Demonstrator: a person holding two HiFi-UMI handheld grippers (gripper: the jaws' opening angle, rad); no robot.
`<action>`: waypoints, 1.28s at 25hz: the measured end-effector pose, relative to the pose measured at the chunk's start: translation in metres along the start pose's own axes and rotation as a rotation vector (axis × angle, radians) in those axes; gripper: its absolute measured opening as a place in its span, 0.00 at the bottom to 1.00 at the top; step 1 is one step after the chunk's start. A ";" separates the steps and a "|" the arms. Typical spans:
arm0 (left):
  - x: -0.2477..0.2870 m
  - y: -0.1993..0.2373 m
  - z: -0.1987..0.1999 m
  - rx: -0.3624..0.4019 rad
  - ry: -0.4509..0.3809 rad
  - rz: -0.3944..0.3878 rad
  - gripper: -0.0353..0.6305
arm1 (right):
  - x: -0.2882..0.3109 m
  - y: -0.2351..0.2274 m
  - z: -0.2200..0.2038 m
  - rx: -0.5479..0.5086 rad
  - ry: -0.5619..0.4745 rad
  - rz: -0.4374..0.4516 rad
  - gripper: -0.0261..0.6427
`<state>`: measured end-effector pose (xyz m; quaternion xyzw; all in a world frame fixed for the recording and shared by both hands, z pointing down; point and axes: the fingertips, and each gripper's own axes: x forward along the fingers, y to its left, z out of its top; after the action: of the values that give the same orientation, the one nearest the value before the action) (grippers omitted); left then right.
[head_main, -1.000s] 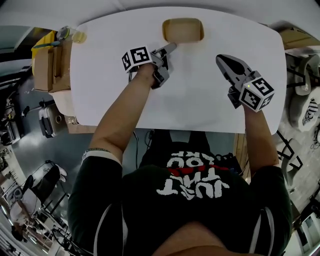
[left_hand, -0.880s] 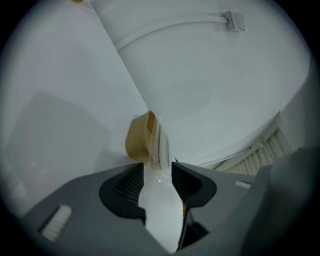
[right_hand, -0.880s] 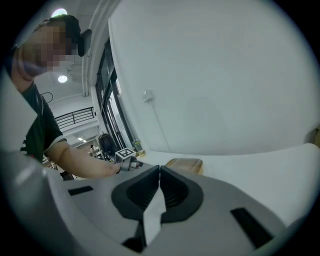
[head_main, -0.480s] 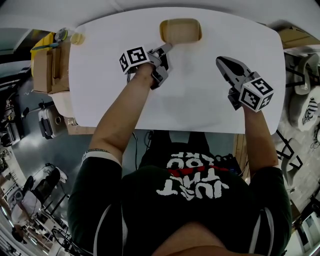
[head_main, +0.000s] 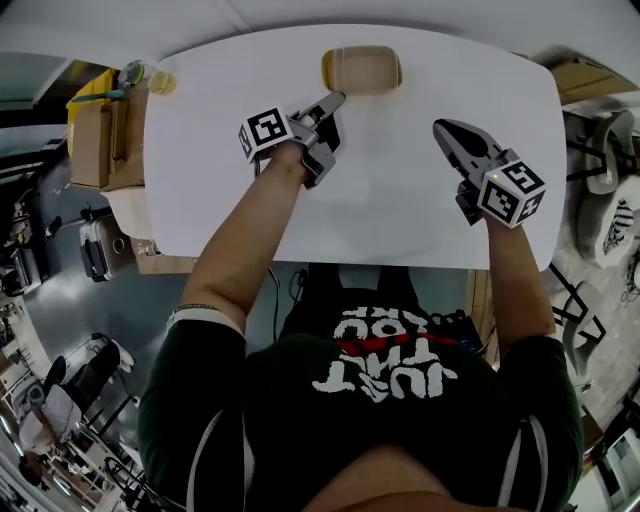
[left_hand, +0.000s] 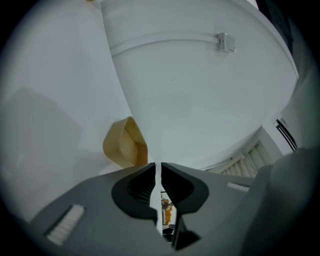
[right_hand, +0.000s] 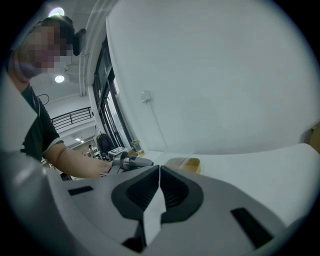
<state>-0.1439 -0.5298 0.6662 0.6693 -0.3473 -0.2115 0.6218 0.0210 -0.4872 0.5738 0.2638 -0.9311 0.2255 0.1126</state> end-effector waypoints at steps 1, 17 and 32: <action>-0.003 -0.006 0.002 0.007 -0.003 -0.014 0.12 | 0.000 0.002 0.003 -0.004 -0.003 -0.002 0.05; -0.042 -0.148 0.031 0.205 -0.069 -0.144 0.12 | -0.047 0.022 0.095 -0.101 -0.115 -0.087 0.05; -0.134 -0.322 0.079 0.551 -0.219 -0.211 0.12 | -0.103 0.088 0.228 -0.277 -0.264 -0.176 0.05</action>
<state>-0.2249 -0.4910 0.3203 0.8181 -0.3850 -0.2434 0.3509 0.0391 -0.4842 0.3091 0.3535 -0.9332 0.0480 0.0441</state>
